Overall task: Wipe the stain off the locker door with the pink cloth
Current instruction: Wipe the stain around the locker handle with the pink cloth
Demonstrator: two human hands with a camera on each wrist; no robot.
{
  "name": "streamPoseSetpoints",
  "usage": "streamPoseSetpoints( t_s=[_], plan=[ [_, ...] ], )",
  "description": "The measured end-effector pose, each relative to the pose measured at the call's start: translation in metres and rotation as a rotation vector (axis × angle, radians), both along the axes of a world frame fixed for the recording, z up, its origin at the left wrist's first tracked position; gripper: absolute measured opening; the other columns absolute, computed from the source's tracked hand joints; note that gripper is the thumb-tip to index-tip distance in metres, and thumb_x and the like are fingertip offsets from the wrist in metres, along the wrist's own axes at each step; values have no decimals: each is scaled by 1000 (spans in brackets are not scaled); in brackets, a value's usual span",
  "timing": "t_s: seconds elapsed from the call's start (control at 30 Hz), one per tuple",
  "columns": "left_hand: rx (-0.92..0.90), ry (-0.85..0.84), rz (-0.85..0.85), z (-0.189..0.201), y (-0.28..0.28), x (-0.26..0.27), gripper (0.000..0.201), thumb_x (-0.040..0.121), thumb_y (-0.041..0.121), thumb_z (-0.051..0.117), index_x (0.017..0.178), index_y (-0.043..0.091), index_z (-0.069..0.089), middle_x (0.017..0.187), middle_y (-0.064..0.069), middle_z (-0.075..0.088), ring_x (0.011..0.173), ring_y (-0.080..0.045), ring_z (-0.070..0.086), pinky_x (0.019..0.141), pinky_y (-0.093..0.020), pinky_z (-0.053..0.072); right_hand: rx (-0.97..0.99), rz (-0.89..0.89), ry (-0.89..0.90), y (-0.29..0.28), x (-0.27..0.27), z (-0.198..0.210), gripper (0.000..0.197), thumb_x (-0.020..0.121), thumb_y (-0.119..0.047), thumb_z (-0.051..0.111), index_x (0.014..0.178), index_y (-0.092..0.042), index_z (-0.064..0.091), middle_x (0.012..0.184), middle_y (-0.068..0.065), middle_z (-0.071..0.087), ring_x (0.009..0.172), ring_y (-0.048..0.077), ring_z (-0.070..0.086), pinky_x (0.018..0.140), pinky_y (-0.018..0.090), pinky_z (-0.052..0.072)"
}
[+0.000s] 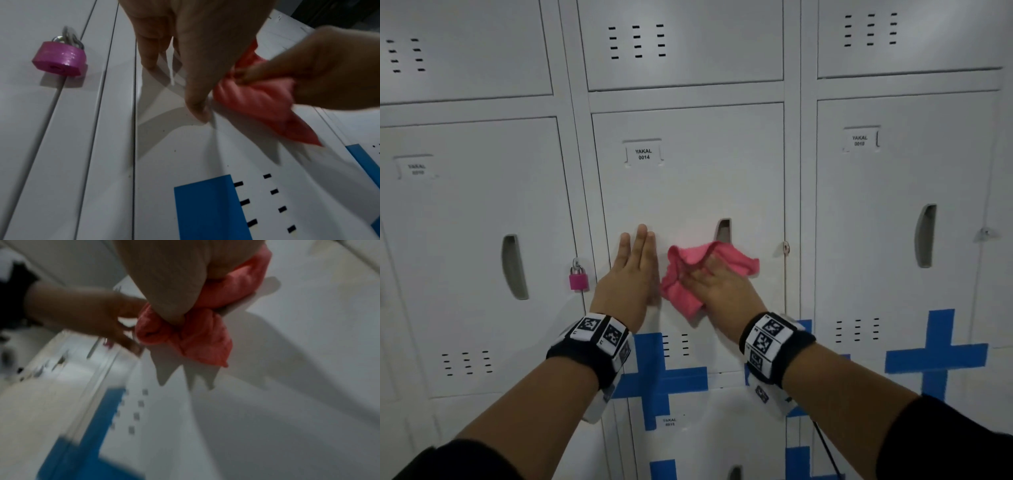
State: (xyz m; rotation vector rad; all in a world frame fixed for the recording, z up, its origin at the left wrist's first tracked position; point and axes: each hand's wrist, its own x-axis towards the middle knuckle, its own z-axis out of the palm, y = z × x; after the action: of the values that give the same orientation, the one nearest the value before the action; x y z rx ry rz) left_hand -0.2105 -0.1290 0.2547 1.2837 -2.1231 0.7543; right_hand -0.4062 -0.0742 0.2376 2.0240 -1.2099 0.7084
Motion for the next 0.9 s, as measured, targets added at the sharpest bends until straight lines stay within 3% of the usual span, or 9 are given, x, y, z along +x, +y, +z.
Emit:
streamPoseSetpoints(
  t_s=[0.1,0.17,0.23,0.33,0.43,0.5,0.57,0.73,0.9],
  plan=[
    [13,-1,8,2,2,1,121,79,15,76,147,15,-25,156,0,-31,145,-27,-11,80,-26,55,63,40,92,7,-24,-31,45,74,-21,78,117,-23,66,119,-5,68,123,17,52,111,39,35],
    [25,-13,17,3,6,0,118,82,26,73,147,13,-24,155,0,-32,145,-26,-14,85,-28,54,107,83,127,12,-39,-44,37,80,-27,74,116,-23,66,117,-6,68,122,14,53,114,35,31],
    [22,-15,17,3,8,-1,116,83,27,72,147,13,-24,155,0,-32,145,-26,-14,86,-28,54,78,114,106,18,-51,-44,26,84,-21,70,111,-21,69,112,-4,71,115,14,58,108,34,38],
    [15,-6,10,2,5,0,117,83,24,72,146,15,-27,154,1,-34,145,-26,-15,83,-26,55,-29,119,-234,29,-58,-19,42,75,4,69,114,-11,67,114,7,67,109,23,61,94,42,50],
    [16,-4,4,0,3,0,118,84,22,72,145,15,-28,154,0,-34,145,-27,-15,82,-27,55,-271,67,-491,31,-54,29,51,74,10,63,123,-5,62,119,16,64,111,32,55,95,43,49],
    [19,-11,11,1,4,-1,119,83,23,73,145,14,-28,154,0,-34,145,-28,-14,85,-29,56,-313,-2,-476,20,-51,54,50,72,8,61,121,-3,63,119,16,66,110,36,54,95,44,48],
    [23,-7,8,0,4,-2,120,82,23,74,146,14,-27,155,0,-33,146,-28,-13,85,-30,57,-258,-97,-406,9,-49,59,44,75,4,61,117,-6,66,115,13,69,103,35,55,85,43,51],
    [44,-4,13,1,3,-2,122,81,28,74,143,14,-30,154,-1,-35,145,-28,-14,95,-31,53,-185,-237,-267,13,-40,18,26,83,-11,66,108,-13,68,105,4,72,100,26,59,84,36,52],
    [35,15,25,2,7,-6,121,80,26,75,145,13,-25,155,-2,-30,146,-29,-12,94,-34,52,-92,-320,-263,24,-26,-29,49,67,-16,82,113,-6,67,105,9,72,106,28,63,93,39,49]
  ],
)
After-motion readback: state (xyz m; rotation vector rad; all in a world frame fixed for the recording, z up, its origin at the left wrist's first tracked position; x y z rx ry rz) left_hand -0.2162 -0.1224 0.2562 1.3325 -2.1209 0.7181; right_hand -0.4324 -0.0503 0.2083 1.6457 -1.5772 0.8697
